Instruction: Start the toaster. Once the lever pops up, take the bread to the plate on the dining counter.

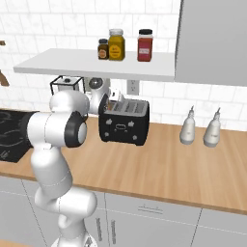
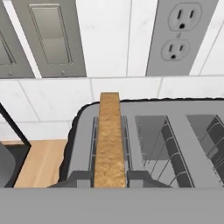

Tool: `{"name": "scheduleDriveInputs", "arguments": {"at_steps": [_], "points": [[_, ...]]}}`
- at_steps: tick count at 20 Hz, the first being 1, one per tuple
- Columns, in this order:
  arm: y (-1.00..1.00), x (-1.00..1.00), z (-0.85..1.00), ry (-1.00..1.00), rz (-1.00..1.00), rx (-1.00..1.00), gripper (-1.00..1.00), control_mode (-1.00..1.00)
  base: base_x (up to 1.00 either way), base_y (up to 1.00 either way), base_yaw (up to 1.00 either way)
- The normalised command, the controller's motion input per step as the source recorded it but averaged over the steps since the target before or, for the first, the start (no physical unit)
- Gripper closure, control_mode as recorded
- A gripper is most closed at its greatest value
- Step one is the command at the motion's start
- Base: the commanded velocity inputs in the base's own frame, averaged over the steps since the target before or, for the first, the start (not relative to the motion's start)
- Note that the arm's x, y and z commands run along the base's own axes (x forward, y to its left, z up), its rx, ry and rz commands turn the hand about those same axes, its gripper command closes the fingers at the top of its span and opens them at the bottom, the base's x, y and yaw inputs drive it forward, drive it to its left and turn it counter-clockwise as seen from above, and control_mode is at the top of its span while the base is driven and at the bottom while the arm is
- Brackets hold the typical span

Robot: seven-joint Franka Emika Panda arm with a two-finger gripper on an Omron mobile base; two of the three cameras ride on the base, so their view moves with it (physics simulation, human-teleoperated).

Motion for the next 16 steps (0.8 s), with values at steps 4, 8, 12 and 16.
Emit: {"name": "scheduleDriveInputs", "arguments": {"at_steps": [4,8,12,16], "points": [[-0.11,-0.04,0.06,-0.16,0.0,0.0,1.0,-1.0,0.0,0.0,0.0],[-0.19,-0.03,0.35,-0.08,0.0,0.04,1.0,-1.0,0.0,0.0,0.0],[-0.13,-0.09,0.36,-0.08,0.0,0.03,1.0,-1.0,0.0,0.0,0.0],[-0.01,-0.22,0.29,-0.1,0.0,0.0,1.0,-1.0,0.0,0.0,0.0]]}}
